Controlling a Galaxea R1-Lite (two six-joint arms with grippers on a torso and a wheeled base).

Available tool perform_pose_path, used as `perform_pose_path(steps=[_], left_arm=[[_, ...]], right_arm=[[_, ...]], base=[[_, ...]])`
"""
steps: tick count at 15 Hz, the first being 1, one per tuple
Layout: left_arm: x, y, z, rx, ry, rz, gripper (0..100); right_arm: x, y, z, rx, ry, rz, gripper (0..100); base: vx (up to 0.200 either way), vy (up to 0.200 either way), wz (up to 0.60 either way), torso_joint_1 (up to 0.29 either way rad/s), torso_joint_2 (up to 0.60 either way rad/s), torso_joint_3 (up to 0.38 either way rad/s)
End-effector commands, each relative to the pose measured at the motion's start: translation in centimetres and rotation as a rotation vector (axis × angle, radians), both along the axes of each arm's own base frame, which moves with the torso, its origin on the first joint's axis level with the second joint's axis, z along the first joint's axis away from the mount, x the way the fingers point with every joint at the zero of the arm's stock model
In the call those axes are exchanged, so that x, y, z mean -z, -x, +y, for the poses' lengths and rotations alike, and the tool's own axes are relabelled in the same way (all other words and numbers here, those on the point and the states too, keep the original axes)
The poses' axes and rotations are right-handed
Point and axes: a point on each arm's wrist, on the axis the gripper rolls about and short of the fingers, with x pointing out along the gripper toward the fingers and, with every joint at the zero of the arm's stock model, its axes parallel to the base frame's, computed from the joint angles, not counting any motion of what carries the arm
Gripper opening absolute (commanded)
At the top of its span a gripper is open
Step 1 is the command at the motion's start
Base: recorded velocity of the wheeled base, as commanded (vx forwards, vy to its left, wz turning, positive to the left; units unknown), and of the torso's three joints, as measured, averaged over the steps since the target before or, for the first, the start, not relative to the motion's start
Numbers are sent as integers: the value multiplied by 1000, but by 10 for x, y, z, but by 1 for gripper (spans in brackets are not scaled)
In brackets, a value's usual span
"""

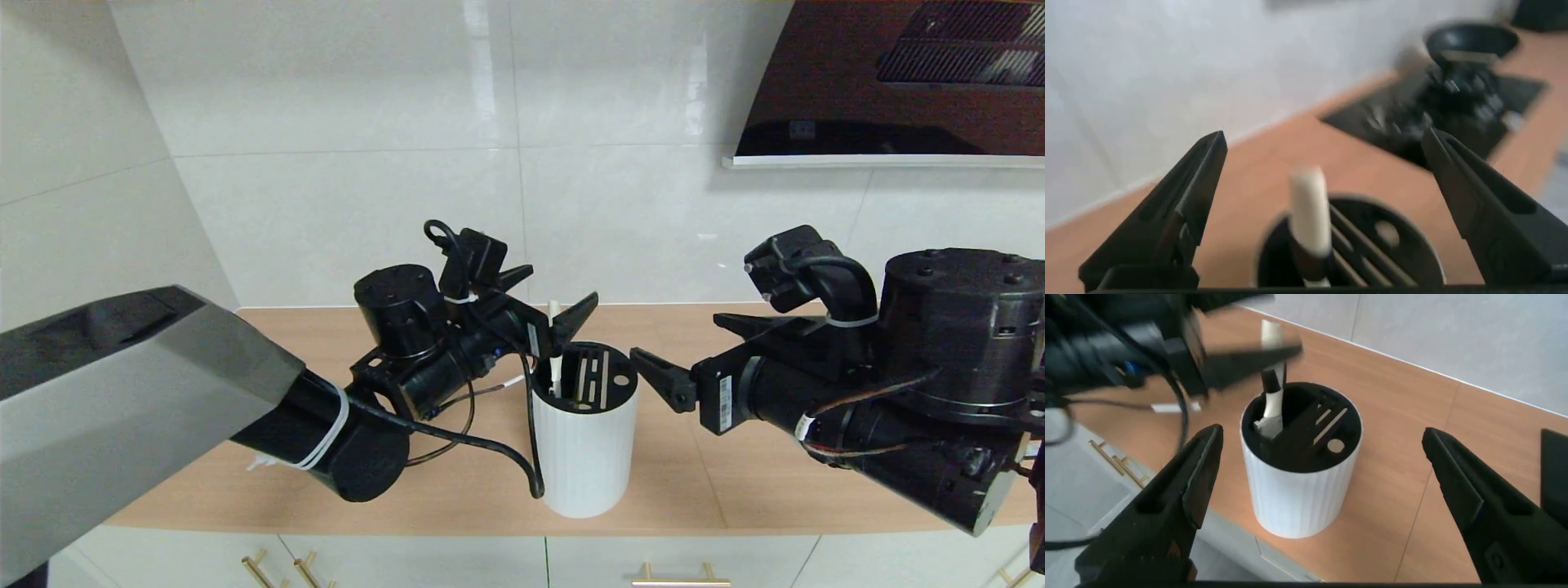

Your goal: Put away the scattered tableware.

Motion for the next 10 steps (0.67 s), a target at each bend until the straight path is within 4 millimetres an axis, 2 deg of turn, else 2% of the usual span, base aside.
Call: perform_pose_path(steps=[1, 2, 3, 4, 5, 6, 7, 8, 9, 10], left_arm=[[-41, 22, 10, -25, 60, -74, 100], [-46, 25, 12, -26, 78, -91, 100], [-60, 27, 21, -70, 123, -151, 100], [-82, 33, 39, -183, 197, -231, 100], [-91, 36, 47, -226, 223, -257, 100], [-123, 48, 90, -388, 298, -340, 100], [-132, 63, 104, -411, 308, -350, 100], [-137, 86, 122, -444, 298, -351, 100], [-138, 99, 131, -461, 289, -345, 100], [-132, 127, 143, -465, 268, -320, 100]], right_arm=[[-6, 0, -6, 16, -16, -17, 100], [-8, -2, -12, 39, -21, -22, 100], [-11, -3, -25, 77, -29, -30, 100], [-14, 3, -45, 122, -44, -45, 100], [-15, 7, -54, 139, -50, -50, 100], [-23, 35, -91, 203, -91, -103, 100], [-28, 53, -115, 265, -122, -151, 100], [-28, 75, -138, 339, -138, -203, 100], [-27, 86, -148, 374, -149, -232, 100], [-22, 105, -163, 430, -150, -252, 100]], base=[[0, 0, 0, 0, 0, 0], [0, 0, 0, 0, 0, 0], [0, 0, 0, 0, 0, 0], [0, 0, 0, 0, 0, 0], [0, 0, 0, 0, 0, 0], [0, 0, 0, 0, 0, 0], [0, 0, 0, 0, 0, 0], [0, 0, 0, 0, 0, 0], [0, 0, 0, 0, 0, 0], [0, 0, 0, 0, 0, 0]])
